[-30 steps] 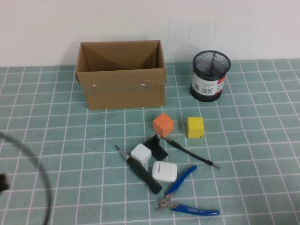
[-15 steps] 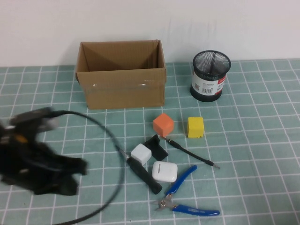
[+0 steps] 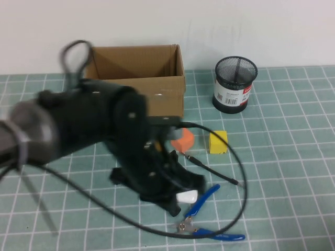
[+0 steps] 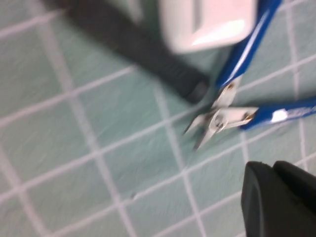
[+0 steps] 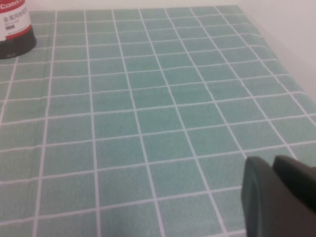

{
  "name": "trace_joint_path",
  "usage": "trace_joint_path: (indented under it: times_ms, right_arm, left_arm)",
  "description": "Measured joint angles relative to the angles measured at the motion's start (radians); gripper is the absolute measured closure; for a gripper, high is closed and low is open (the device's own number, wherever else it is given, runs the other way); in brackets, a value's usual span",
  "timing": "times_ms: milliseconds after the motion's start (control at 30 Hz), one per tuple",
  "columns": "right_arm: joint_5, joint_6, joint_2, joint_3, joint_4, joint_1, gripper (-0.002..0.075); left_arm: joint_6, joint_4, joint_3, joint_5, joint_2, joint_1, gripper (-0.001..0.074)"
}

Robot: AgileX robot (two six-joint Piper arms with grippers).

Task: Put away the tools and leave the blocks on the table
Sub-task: Pick up the black Screwdriver from the table

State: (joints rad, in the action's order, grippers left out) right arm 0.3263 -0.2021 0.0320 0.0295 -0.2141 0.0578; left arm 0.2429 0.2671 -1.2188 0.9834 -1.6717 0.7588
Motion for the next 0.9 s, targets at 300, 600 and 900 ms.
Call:
trace_joint_path:
  times_ms: [300, 600, 900]
  right_arm:
    - [0.000, 0.000, 0.000, 0.000, 0.000, 0.000, 0.0734]
    - [0.000, 0.000, 0.000, 0.000, 0.000, 0.000, 0.0734]
    - [0.000, 0.000, 0.000, 0.000, 0.000, 0.000, 0.0734]
  left_arm:
    - [-0.107, -0.050, -0.051, -0.038, -0.120, 0.002, 0.0463]
    - [0.191, -0.132, -0.059, -0.038, -0.136, -0.039, 0.0363]
    - [0.266, -0.159, -0.059, -0.073, -0.174, -0.080, 0.0360]
